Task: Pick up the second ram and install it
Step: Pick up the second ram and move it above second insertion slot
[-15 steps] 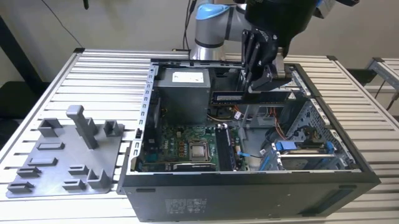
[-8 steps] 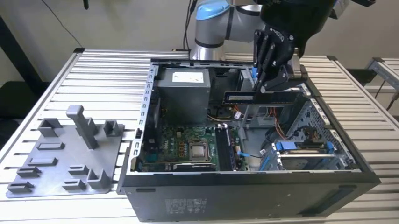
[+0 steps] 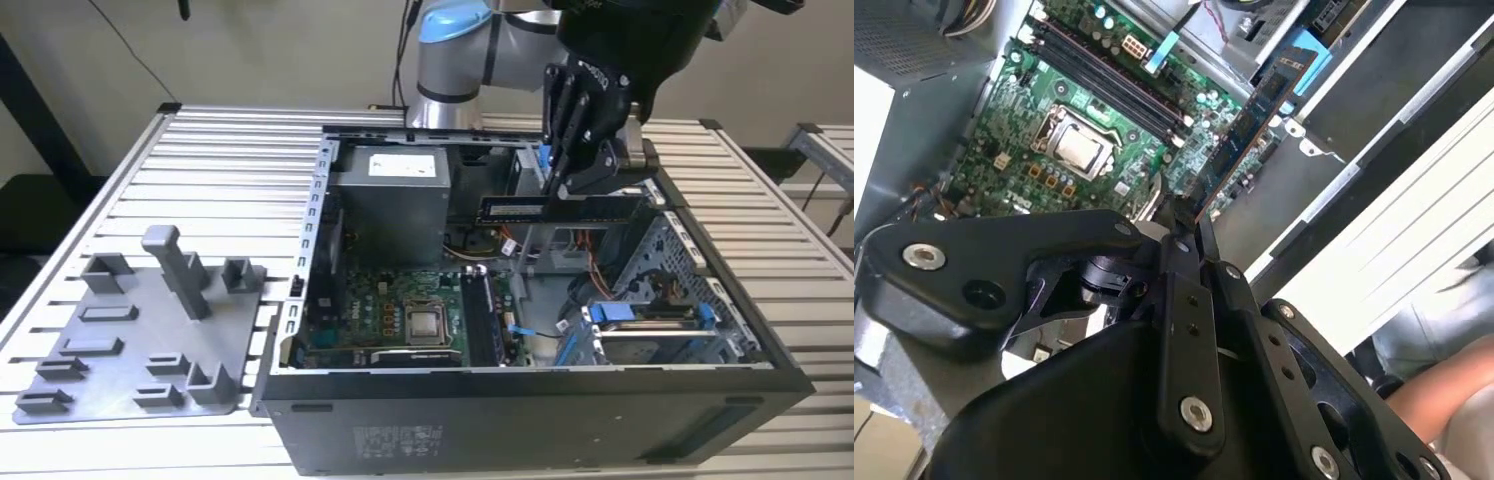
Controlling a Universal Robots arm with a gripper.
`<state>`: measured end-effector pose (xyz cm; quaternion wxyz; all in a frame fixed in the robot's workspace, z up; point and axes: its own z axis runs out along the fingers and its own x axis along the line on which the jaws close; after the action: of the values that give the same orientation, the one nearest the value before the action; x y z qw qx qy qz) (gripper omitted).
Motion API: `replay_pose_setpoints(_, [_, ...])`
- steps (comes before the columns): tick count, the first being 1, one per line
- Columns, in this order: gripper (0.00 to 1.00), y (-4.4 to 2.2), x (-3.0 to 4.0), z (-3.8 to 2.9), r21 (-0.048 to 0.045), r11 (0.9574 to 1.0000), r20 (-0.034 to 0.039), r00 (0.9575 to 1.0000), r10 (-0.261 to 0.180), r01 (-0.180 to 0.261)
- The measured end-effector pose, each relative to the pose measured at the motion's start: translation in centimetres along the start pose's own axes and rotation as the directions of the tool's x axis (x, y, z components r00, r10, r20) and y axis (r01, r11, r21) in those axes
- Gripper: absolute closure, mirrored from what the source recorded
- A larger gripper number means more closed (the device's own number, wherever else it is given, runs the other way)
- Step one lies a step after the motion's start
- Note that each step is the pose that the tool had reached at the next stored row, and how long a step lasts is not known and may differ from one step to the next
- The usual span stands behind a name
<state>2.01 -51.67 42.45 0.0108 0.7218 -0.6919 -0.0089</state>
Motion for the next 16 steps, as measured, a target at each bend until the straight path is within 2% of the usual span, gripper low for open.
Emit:
replay_pose_setpoints(4, [0.86, -0.01, -0.12, 0.0, 0.0, 1.0, 0.0, 1.0, 0.0, 0.0])
replay_pose_setpoints(16, [0.86, -0.08, -1.54, 0.01, 0.0, 1.0, 0.0, 1.0, 0.0, 0.0])
